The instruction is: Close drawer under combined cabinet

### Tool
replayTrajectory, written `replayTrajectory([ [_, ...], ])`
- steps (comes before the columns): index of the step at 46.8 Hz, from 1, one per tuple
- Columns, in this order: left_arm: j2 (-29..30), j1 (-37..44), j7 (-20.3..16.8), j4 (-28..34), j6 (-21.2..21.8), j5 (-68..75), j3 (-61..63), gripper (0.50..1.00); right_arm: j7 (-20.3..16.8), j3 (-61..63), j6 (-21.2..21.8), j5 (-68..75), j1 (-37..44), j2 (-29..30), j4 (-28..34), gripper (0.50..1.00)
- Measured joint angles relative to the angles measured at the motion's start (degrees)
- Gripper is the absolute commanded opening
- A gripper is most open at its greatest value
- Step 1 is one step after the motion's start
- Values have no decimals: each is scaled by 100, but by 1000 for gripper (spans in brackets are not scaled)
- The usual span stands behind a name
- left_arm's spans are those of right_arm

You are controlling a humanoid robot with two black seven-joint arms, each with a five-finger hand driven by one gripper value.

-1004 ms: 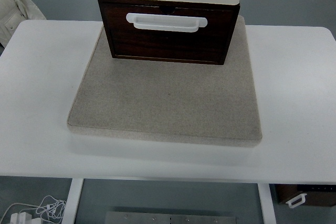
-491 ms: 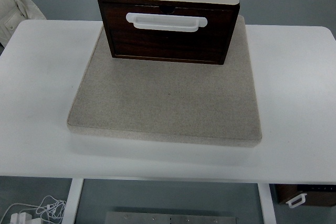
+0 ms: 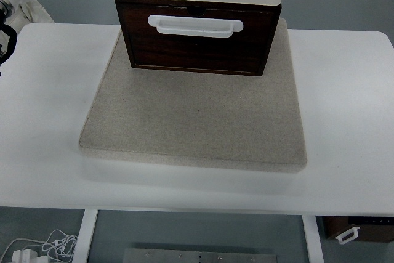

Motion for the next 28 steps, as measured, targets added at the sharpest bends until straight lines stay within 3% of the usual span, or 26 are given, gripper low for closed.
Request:
replayTrajectory([
  [28,-651,37,-60,172,-140,24,23,1000,-12,-9,-1,-18,-19,0,18,952],
])
